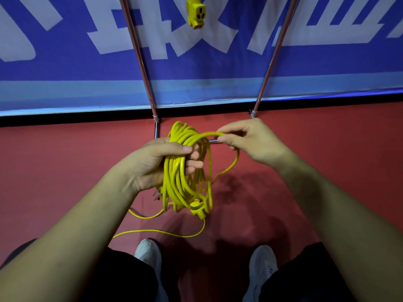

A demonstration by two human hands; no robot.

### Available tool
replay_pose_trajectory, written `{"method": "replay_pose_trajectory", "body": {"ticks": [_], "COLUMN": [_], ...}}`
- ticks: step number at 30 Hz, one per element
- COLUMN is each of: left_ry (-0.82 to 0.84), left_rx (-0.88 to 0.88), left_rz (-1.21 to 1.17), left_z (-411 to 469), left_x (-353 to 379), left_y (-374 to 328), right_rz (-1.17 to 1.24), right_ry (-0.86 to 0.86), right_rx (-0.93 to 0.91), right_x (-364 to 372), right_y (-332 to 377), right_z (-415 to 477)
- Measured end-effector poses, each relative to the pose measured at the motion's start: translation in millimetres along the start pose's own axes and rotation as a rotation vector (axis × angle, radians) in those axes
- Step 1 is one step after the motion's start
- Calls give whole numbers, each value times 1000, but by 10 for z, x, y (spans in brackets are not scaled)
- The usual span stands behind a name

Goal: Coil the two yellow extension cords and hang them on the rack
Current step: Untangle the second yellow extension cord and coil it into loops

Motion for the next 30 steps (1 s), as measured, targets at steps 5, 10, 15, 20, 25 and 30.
{"method": "replay_pose_trajectory", "body": {"ticks": [5, 10, 15, 20, 25, 30], "left_ry": [48, 177, 188, 263, 427, 389], "left_rx": [-64, -54, 18, 149, 231, 362], "left_rz": [-18, -125, -192, -360, -698, -780], "left_z": [45, 38, -50, -156, -263, -457], "left_x": [-18, 126, 124, 139, 81, -135], "left_y": [92, 113, 8, -175, -443, -689], "right_rz": [6, -170, -416, -337, -237, -265], "right_ry": [23, 112, 104, 77, 74, 123], "right_rx": [-99, -90, 42, 95, 206, 386], "right_x": [163, 145, -58, 23, 149, 265], "right_y": [215, -13, -602, -919, -1220, -1554], "right_z": [11, 40, 69, 102, 119, -56]}}
Point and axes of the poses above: each hand's wrist, its own z-axis towards the middle knuckle, its own x-axis out of the palm, y = z × x, the point moved 8 cm from there along z, towards the middle knuckle, and after that the axes turned 7 degrees about -z, right-handed, at the moved point
